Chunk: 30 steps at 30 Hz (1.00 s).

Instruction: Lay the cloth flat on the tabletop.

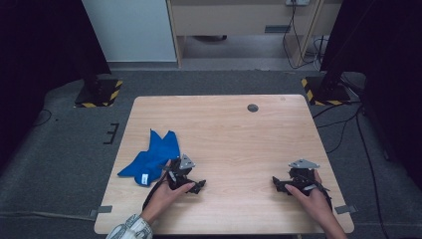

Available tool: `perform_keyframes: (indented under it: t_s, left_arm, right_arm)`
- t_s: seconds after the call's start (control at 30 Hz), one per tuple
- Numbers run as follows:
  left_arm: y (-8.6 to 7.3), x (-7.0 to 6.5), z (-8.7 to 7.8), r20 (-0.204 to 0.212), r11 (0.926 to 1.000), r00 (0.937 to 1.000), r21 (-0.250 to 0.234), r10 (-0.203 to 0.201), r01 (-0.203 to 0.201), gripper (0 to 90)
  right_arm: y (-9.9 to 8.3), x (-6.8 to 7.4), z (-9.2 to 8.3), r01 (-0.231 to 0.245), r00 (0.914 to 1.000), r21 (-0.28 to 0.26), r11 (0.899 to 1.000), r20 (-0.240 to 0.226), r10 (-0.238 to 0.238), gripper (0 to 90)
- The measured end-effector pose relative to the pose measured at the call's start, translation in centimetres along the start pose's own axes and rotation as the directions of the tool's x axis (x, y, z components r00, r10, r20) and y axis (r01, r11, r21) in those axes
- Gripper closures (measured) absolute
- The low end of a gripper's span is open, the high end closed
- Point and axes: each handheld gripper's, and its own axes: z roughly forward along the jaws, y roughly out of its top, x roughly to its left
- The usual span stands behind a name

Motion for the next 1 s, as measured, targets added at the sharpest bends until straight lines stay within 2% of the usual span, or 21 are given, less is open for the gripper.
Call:
perform_keyframes:
  t_s: [0.13, 0.23, 0.37, 0.47, 0.6, 0.77, 0.87, 0.93, 1.0]
  left_arm:
    - [0.4, -0.3, -0.6, 0.012, 0.9990, 0.9999, -0.044, -0.005, 0.006, 3.5]
    - [0.7, -0.3, -1.2, 0.003, 0.9976, 0.9999, -0.067, -0.012, 0.012, 3.5]
    - [1.2, -0.1, -2.3, 0.001, 0.9926, 0.9997, -0.119, -0.023, 0.022, 3.8]
    - [1.4, 0.2, -3.4, -0.016, 0.9869, 0.9994, -0.159, -0.030, 0.027, 4.0]
    - [1.4, 1.2, -4.4, -0.033, 0.9796, 0.9978, -0.194, -0.058, 0.051, 4.1]
    - [1.0, 2.7, -5.4, -0.070, 0.9789, 0.9944, -0.194, -0.079, 0.064, 4.3]
    - [0.5, 3.9, -5.9, -0.100, 0.9787, 0.9898, -0.189, -0.101, 0.081, 4.4]
    - [0.0, 4.8, -6.2, -0.112, 0.9754, 0.9852, -0.193, -0.130, 0.107, 4.6]
    - [-0.3, 5.7, -6.5, -0.142, 0.9746, 0.9790, -0.191, -0.146, 0.118, 4.7]
  right_arm:
    - [0.0, 0.0, 0.0, 0.000, 1.0000, 0.000, 1.000, 0.000, 0.000, 0.5]
    - [0.0, 0.0, 0.0, 0.000, 1.0000, 0.000, 1.000, 0.000, 0.000, 0.5]
    - [0.0, 0.0, 0.0, 0.001, 1.0000, 0.001, 1.000, -0.001, -0.001, 0.5]
    - [0.0, 0.0, 0.0, 0.000, 1.0000, 0.000, 1.000, 0.000, 0.000, 0.5]
    - [0.0, 0.0, 0.0, 0.000, 1.0000, 0.000, 1.000, 0.000, 0.000, 0.5]
    - [0.0, 0.0, 0.0, 0.000, 1.0000, 0.000, 1.000, 0.000, 0.000, 0.5]
    - [0.0, 0.0, 0.0, -0.001, 1.0000, 0.000, 1.000, 0.000, 0.001, 0.5]
    - [0.0, 0.0, 0.0, 0.000, 1.0000, 0.000, 1.000, 0.000, 0.000, 0.5]
    - [0.0, 0.0, 0.0, 0.000, 1.0000, 0.000, 1.000, 0.000, 0.000, 0.5]
